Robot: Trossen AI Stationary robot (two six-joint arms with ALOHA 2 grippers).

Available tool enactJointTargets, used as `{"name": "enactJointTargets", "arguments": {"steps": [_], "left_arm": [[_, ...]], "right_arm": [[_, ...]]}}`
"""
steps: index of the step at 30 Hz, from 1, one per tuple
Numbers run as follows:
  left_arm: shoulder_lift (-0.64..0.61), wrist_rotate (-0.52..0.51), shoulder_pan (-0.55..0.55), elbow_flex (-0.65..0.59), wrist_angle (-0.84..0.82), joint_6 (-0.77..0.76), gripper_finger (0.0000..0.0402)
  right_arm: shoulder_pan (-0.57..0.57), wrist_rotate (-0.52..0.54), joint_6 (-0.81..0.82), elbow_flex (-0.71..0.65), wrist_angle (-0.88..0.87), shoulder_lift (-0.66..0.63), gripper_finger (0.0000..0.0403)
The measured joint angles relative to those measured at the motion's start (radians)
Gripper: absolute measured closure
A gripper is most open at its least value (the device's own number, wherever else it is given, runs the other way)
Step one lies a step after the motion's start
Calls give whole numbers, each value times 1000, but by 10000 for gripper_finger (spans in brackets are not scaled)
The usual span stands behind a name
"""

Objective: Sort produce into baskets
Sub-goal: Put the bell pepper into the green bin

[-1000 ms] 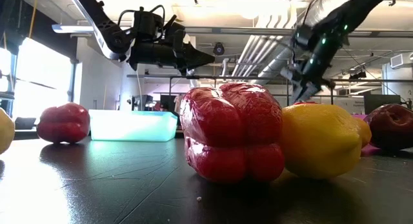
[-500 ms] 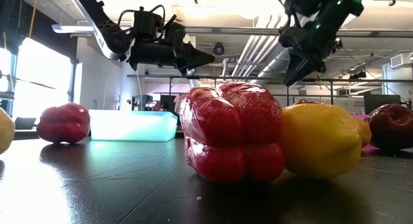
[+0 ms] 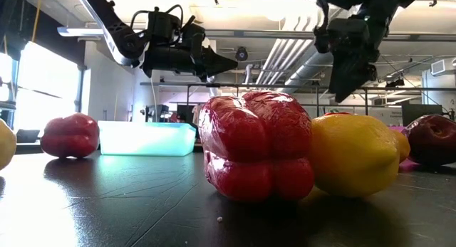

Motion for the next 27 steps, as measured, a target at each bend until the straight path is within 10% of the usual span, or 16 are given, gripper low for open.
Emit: {"name": "enactJointTargets", "arguments": {"steps": [9,22,27], "left_arm": [[0,-1,0,0,-6,3,397],[0,-2,0,0,-22,9,399],[-1,4,10,0,-5,-43,401]], "right_arm": [[-30,-74,-14,0,12,104,207],[-35,-81,-102,25,-16,139,381],[-34,-46,-140,72,-14,139,387]]}}
